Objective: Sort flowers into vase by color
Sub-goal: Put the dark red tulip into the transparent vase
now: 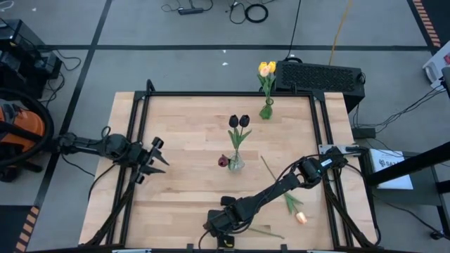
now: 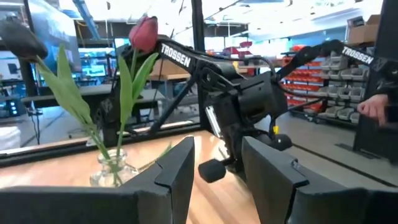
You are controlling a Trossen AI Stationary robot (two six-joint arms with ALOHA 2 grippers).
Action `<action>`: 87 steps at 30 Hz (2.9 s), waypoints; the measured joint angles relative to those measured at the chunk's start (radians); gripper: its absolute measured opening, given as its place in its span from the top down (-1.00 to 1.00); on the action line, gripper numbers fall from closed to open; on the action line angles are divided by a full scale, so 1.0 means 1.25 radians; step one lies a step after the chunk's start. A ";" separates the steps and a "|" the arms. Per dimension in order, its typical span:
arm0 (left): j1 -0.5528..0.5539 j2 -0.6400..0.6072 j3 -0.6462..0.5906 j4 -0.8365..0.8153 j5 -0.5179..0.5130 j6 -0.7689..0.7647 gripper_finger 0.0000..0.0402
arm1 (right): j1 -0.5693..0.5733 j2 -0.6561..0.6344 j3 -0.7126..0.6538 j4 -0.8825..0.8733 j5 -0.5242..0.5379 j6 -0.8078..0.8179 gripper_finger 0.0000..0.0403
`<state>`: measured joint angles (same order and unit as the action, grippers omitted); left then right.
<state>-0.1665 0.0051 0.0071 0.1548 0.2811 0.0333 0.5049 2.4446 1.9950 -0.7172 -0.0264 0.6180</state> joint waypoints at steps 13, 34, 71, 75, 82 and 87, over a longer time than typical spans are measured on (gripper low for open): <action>0.000 0.000 0.000 -0.027 0.001 0.000 0.28 | 0.004 -0.149 0.005 -0.184 0.271 0.044 1.00; 0.000 0.001 -0.001 -0.030 0.001 0.000 0.28 | 0.152 -0.466 -0.017 -0.683 1.276 0.491 1.00; 0.000 0.001 -0.001 -0.029 0.001 0.000 0.28 | 0.103 -0.910 -0.620 -0.221 1.204 0.499 1.00; 0.000 0.001 -0.001 -0.029 0.001 0.000 0.28 | 0.093 -0.917 -0.620 -0.170 1.144 0.422 1.00; 0.000 0.001 -0.001 -0.029 0.001 -0.001 0.28 | 0.093 -0.964 -0.620 -0.066 1.067 0.233 1.00; 0.000 0.001 -0.001 -0.029 0.001 0.000 0.28 | 0.085 -1.004 -0.621 -0.014 1.016 0.128 1.00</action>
<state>-0.1661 0.0063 0.0055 0.1184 0.2825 0.0330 0.6115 1.1890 1.2183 -0.7341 1.2440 0.7775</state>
